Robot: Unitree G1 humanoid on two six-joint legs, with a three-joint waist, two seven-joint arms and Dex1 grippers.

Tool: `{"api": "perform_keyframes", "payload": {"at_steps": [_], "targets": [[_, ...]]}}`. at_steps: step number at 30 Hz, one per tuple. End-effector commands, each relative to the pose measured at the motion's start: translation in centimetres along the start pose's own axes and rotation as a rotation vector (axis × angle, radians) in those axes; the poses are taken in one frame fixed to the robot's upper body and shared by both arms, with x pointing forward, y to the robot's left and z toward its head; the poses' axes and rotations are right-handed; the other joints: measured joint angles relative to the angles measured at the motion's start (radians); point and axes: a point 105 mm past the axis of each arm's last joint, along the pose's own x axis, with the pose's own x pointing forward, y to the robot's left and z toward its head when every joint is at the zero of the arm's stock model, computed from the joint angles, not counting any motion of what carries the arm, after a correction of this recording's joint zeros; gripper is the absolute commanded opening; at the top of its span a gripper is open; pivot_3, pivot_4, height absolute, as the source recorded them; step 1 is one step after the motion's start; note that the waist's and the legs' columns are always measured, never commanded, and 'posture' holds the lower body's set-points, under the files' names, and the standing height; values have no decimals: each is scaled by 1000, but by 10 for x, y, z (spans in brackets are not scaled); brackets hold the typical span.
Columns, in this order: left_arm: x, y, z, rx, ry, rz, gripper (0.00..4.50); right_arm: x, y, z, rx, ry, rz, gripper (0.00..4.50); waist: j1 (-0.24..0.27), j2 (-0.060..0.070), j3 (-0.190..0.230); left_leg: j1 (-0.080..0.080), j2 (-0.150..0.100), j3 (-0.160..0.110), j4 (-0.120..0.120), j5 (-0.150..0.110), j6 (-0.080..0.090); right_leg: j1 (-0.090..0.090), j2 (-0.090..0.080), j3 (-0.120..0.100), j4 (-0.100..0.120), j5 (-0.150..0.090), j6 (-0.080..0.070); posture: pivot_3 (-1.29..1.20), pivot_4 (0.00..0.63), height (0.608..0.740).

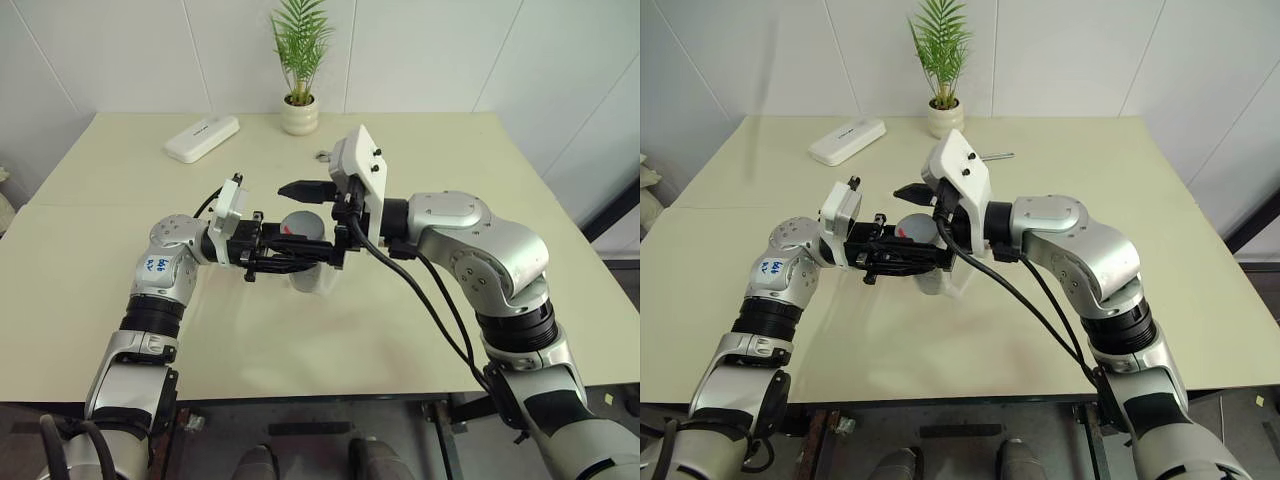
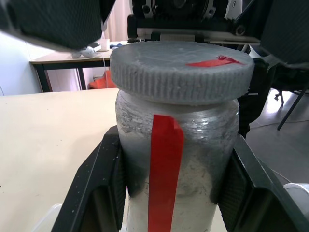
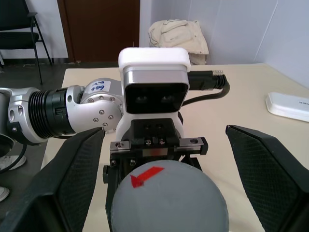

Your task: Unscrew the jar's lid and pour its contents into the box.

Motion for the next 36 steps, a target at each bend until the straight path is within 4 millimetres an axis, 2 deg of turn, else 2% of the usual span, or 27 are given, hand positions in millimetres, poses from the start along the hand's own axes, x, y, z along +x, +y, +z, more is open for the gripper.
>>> {"api": "perform_keyframes", "payload": {"at_steps": [1, 8, 14, 19, 36], "targets": [[1, -9, 9, 44, -5, -99, 2001, -5, 2, 6, -52, -5, -5, 4223, 0, 0, 0, 0, 0, 0, 0, 0, 0, 0, 0, 0, 0, 0, 0, 0, 150, 740], [1, -9, 9, 43, -3, -99, 2001, -16, -6, 1, -62, 26, -43, 4223, 0, 0, 0, 0, 0, 0, 0, 0, 0, 0, 0, 0, 0, 0, 0, 0, 150, 740], [1, -9, 9, 43, -3, -97, 2001, -23, -4, 2, -68, 35, -37, 4223, -1, 0, 0, 0, 0, 0, 0, 0, 0, 0, 0, 0, 0, 0, 0, 0, 150, 740], [1, -9, 9, 45, -2, -97, 2001, -23, 2, 3, -69, 33, -12, 4223, 0, 0, 0, 0, 0, 0, 0, 0, 0, 0, 0, 0, 0, 0, 0, 0, 150, 740], [0, -9, 8, 48, 2, -93, 2001, -22, 4, 10, -59, 5, 4, 4223, 0, 0, 0, 0, 0, 0, 0, 0, 0, 0, 0, 0, 0, 0, 0, 0, 150, 740]]}}
